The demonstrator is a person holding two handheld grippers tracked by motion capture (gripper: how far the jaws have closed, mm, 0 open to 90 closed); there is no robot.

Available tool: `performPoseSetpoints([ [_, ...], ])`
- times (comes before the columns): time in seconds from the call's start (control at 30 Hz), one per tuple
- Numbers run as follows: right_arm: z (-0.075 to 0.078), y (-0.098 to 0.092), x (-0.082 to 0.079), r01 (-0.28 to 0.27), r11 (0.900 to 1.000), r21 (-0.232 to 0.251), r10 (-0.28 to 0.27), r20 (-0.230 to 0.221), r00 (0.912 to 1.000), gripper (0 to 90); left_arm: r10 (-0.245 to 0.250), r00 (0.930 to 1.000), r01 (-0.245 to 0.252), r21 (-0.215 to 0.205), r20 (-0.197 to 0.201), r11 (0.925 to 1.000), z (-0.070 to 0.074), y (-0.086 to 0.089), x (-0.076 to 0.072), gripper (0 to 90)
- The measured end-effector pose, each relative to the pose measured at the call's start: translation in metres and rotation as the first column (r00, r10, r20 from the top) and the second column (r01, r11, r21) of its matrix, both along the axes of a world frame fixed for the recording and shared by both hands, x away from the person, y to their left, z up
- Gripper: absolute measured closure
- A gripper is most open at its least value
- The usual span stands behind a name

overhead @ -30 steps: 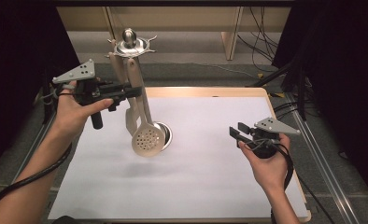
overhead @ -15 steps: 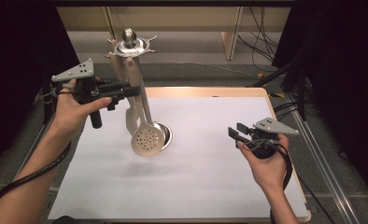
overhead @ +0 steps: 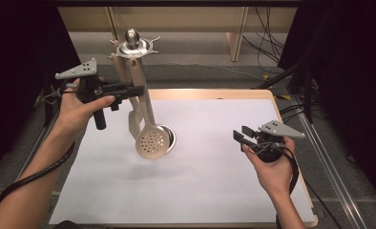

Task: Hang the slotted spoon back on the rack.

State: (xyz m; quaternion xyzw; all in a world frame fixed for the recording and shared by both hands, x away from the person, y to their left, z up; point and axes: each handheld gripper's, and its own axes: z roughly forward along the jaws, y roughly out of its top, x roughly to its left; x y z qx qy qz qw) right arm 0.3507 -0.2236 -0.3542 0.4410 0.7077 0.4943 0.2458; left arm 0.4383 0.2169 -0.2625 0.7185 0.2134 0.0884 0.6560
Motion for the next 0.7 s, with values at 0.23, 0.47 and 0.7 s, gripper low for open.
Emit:
performPoseSetpoints([
  [0.23, 0.0004, 0.0010, -0.0016, -0.005, 1.000, 0.006, 0.005, -0.012, 0.9999, 61.9, 0.019, 0.9997, -0.020, -0.011, -0.011, 0.9998, -0.0022, -0.0019, 0.0017, 73.4],
  [0.47, 0.0006, 0.0020, -0.0028, 0.003, 1.000, 0.000, -0.003, -0.031, 0.9995, 61.8, 0.049, 0.9986, -0.049, -0.022, -0.018, 0.9985, -0.0059, -0.0015, 0.0007, 72.1],
  [0.7, -0.0002, 0.0037, -0.0030, 0.000, 1.000, 0.007, 0.000, -0.030, 0.9995, 61.4, 0.082, 0.9966, -0.082, -0.014, 0.000, 0.9965, -0.0070, -0.0012, -0.0033, 71.1],
])
